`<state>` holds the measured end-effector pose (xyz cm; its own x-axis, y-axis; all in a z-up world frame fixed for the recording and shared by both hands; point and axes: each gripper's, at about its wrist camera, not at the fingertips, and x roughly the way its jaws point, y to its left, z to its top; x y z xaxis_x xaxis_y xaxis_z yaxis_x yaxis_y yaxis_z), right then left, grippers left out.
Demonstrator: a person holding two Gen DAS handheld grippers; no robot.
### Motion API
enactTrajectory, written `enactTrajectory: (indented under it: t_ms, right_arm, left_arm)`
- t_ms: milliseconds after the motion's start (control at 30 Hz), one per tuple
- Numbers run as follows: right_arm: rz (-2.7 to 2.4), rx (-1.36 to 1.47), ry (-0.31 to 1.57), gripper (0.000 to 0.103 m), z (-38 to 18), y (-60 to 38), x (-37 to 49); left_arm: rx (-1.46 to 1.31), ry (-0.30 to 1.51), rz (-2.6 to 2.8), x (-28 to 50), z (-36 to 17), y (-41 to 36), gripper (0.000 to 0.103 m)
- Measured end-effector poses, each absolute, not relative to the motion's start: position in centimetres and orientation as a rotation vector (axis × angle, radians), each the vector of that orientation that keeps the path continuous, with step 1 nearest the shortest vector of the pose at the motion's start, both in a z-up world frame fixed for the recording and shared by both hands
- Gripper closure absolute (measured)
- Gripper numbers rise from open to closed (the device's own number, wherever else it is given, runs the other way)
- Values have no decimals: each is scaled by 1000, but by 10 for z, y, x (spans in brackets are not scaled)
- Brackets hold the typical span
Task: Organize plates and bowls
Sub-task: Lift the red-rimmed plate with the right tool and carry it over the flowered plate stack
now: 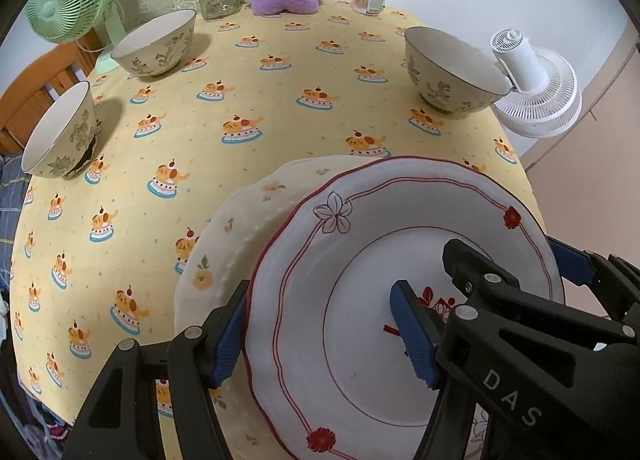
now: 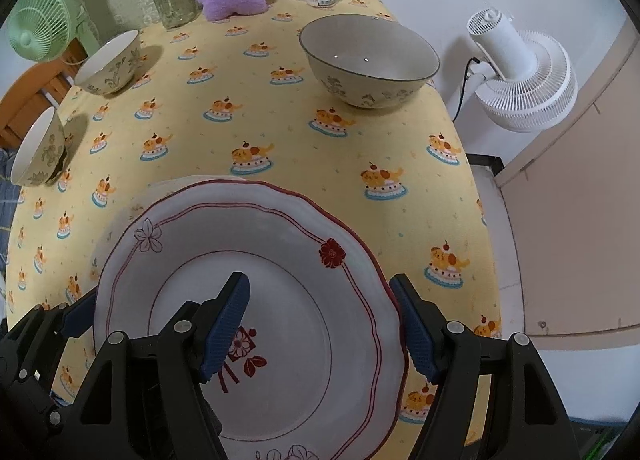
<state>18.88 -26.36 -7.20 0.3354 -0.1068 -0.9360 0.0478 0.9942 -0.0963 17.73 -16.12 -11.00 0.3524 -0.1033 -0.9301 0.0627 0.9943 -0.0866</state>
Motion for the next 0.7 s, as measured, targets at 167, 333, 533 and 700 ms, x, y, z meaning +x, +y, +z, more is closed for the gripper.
enactTrajectory:
  t_ms: [167,333,533,700]
  right_arm:
    - [-97,-60,1213,28,-73,-262,190]
    - [-81,-51,1214,28,-71,-265,189]
    - [-122,-36,1216,51,-61,-282,178]
    - [-83,-31,1226,73,-61,-279,173]
  left_arm:
    - [-50,1206,-101,179,-112,-160,31]
    - [-67,1209,-100,179,-113,-158,31]
    - [-22,1218,-80,178,-114,-161,36]
    - [-18,1218,-74,178,-115,-161,36]
